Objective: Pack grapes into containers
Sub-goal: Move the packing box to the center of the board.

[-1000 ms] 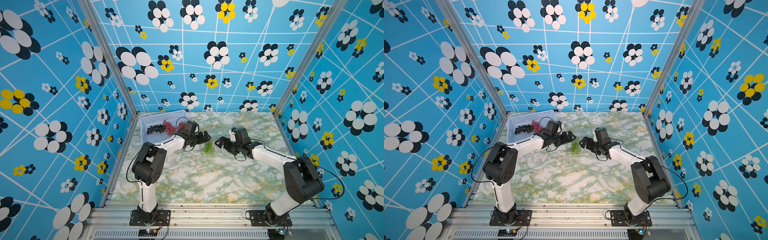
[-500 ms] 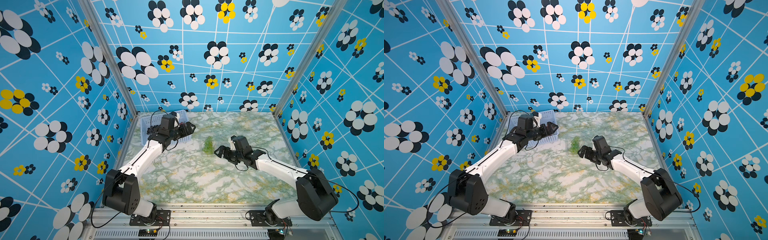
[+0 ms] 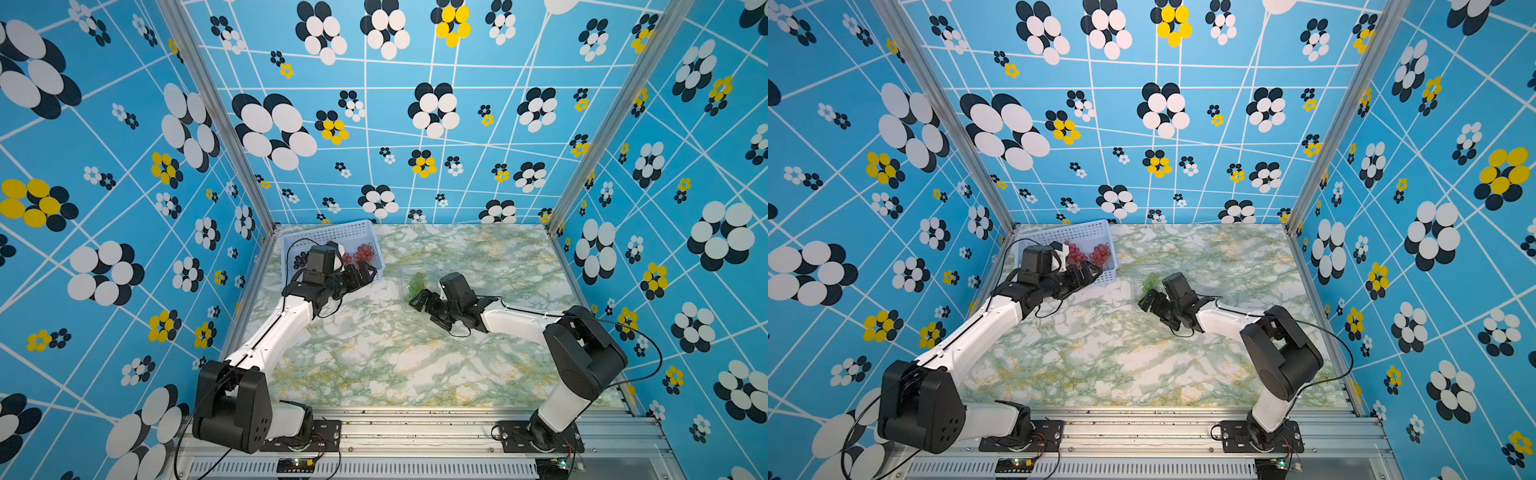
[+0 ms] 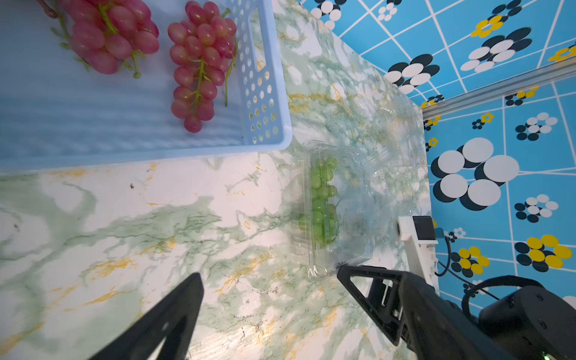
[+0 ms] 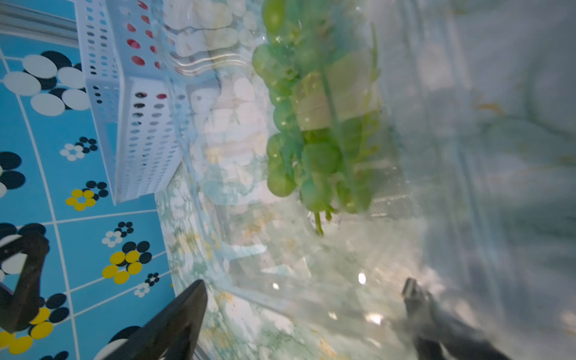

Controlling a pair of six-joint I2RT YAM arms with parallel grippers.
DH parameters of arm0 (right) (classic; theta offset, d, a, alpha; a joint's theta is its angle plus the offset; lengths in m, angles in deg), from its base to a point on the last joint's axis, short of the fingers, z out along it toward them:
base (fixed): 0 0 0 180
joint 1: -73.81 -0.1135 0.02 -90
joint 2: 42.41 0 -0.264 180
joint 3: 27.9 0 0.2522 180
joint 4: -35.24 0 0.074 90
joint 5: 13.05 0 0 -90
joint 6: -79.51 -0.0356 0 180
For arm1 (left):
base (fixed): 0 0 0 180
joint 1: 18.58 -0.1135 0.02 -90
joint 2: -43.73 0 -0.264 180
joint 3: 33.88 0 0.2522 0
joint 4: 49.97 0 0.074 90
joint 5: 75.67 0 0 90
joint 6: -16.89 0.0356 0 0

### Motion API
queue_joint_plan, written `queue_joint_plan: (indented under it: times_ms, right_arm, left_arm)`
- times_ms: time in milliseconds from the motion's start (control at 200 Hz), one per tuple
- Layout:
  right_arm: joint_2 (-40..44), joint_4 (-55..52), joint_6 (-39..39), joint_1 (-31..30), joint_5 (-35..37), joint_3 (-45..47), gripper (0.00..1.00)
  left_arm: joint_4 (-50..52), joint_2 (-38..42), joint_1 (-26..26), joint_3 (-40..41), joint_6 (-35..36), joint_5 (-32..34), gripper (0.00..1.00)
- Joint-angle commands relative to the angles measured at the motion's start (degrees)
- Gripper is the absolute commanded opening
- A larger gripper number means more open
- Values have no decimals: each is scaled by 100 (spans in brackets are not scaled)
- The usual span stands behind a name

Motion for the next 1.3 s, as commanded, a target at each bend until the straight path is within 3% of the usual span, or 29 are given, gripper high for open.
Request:
queue_joint_plan:
  times_ms: [0, 295, 520, 745, 1000, 1135, 1294]
  right_arm:
    - [-354, 388, -479, -26, 225, -463, 99]
    - [-1441, 189, -796, 193, 638, -1836, 99]
    - [-2026, -603, -368, 481, 186, -3229, 99]
    - [-1216, -1952, 669, 744, 334, -3230, 99]
    - [-257, -2868, 1158, 1136, 997, -2704, 99]
    - [-421, -2980, 915, 1569, 991, -2714, 99]
    - [-1096, -3396, 830, 1934, 1114, -3346, 99]
  left_arm:
    - [230, 193, -188, 190, 30, -104, 100]
    - [362, 344, -406, 388, 126, -195, 100]
    - [379, 287, -406, 329, 190, -234, 100]
    - [321, 268, -384, 209, 232, -256, 99]
    - [-15, -135, -83, 33, 122, -257, 100]
    - [-95, -395, 150, -150, 93, -221, 100]
    - [-46, -455, 400, -236, 116, -144, 100]
